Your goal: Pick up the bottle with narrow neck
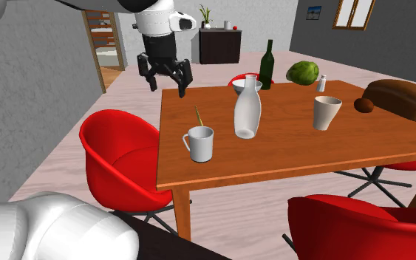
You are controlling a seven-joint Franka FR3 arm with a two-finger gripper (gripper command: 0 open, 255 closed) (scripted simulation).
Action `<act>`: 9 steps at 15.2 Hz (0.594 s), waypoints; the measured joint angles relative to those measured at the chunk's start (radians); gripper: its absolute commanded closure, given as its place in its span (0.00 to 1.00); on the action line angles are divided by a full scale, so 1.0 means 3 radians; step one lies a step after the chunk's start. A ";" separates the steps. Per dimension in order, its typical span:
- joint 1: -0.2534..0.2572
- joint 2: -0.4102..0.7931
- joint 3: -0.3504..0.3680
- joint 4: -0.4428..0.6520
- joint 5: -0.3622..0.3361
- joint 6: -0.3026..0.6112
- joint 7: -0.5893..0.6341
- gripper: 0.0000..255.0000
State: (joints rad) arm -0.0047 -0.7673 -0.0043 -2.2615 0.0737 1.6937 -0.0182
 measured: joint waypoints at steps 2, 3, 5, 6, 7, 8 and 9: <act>-0.0003 0.0056 -0.0020 0.0043 -0.0012 0.0013 -0.0028 0.00; -0.0008 0.0129 -0.0051 0.0092 -0.0029 0.0033 -0.0072 0.00; -0.0020 0.0345 -0.0134 0.0239 -0.0069 0.0094 -0.0188 0.00; -0.0027 0.0460 -0.0185 0.0314 -0.0090 0.0129 -0.0258 0.00; -0.0024 0.0582 -0.0207 0.0402 -0.0097 0.0162 -0.0295 0.00; -0.0027 0.0693 -0.0244 0.0497 -0.0108 0.0174 -0.0350 0.00; -0.0033 0.0787 -0.0289 0.0581 -0.0121 0.0180 -0.0416 0.00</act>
State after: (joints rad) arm -0.0146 -0.5313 -0.0910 -2.0873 0.0374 1.7478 -0.1432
